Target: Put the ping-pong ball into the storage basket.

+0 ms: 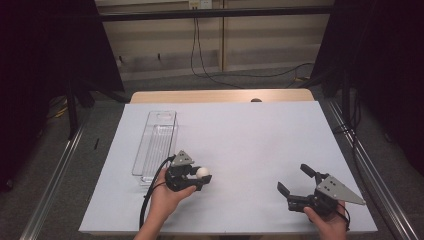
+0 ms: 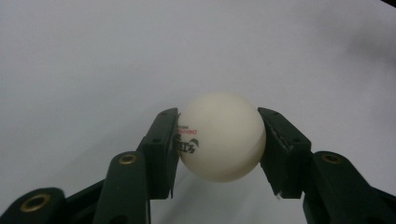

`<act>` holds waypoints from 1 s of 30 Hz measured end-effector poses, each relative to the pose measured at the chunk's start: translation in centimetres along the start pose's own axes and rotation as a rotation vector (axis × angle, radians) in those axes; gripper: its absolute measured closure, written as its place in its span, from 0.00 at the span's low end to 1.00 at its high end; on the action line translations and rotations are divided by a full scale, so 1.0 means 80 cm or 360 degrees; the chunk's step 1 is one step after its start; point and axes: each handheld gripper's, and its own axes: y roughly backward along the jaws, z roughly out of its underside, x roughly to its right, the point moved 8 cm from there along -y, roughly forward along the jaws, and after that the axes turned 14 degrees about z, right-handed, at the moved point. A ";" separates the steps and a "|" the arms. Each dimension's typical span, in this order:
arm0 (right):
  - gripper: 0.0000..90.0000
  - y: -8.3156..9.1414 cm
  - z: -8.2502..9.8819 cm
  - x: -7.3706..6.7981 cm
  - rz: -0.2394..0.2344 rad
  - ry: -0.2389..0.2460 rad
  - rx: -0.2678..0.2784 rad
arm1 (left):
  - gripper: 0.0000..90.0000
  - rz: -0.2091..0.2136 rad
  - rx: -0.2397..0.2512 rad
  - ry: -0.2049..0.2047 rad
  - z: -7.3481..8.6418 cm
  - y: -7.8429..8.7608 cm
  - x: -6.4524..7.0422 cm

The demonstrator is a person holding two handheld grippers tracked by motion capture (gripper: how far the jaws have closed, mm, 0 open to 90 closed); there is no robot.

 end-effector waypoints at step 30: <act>0.02 0.001 -0.001 0.002 0.0002 0.0010 0.0006 | 0.57 -0.0023 0.0019 0.0053 -0.011 0.018 -0.003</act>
